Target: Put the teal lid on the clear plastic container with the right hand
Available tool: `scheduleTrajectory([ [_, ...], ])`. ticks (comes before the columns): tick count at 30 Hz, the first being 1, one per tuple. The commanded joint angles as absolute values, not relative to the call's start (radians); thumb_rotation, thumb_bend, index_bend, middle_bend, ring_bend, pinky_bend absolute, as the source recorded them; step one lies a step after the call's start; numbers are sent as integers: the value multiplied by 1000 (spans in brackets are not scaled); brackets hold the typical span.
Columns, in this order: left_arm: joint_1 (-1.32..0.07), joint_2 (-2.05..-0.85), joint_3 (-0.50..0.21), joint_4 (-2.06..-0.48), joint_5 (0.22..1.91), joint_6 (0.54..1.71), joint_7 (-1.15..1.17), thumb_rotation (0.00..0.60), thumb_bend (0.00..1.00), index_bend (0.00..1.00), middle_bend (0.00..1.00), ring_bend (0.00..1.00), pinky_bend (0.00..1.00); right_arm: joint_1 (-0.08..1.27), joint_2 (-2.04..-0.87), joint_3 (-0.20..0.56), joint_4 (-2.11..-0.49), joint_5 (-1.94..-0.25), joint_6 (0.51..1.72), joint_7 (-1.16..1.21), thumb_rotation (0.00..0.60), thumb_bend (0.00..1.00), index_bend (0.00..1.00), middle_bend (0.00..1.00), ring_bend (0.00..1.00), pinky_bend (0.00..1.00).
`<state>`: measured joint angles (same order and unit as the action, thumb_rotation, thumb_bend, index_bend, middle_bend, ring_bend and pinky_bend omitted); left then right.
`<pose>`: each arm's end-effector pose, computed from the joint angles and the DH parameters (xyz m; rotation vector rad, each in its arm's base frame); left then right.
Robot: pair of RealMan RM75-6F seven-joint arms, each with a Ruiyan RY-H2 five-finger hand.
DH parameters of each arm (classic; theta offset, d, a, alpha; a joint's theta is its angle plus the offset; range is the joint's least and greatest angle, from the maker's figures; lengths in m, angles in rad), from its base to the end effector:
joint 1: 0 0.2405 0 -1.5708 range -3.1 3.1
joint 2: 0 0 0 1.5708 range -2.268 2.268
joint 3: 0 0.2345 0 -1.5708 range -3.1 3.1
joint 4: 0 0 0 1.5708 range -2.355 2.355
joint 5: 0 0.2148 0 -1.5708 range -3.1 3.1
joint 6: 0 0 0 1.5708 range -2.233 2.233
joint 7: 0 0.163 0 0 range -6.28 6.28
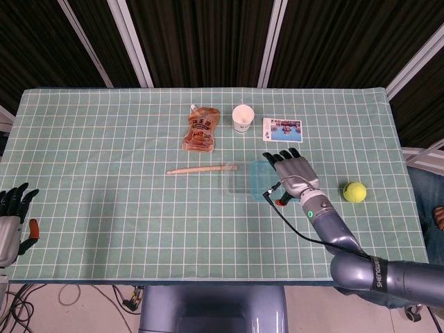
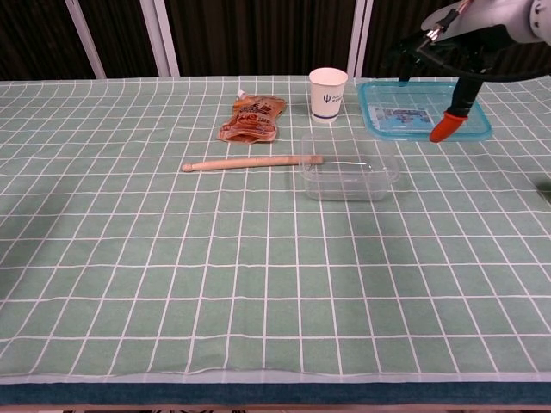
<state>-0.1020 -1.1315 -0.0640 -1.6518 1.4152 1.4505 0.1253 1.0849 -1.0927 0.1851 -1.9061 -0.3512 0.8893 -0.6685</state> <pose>-0.2939 0.2056 0.1392 -1.3654 -0.8938 -0.8119 -0.0773 -0.3716 0.0633 1.8467 -1.0274 0.6256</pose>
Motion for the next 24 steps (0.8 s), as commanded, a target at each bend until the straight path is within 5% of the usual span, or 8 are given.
scheduleTrajectory([
  [1, -102, -1131, -64, -1653, 1414, 1450, 125, 600, 657, 111, 0, 0, 0, 1134, -1131, 182, -1865, -290, 881, -700, 600, 193, 66, 448, 108, 0],
  [24, -102, -1129, -64, -1651, 1405, 1447, 123, 600, 657, 111, 0, 0, 0, 1292, -1316, 160, -1683, -114, 874, -737, 600, 192, 66, 450, 109, 0],
])
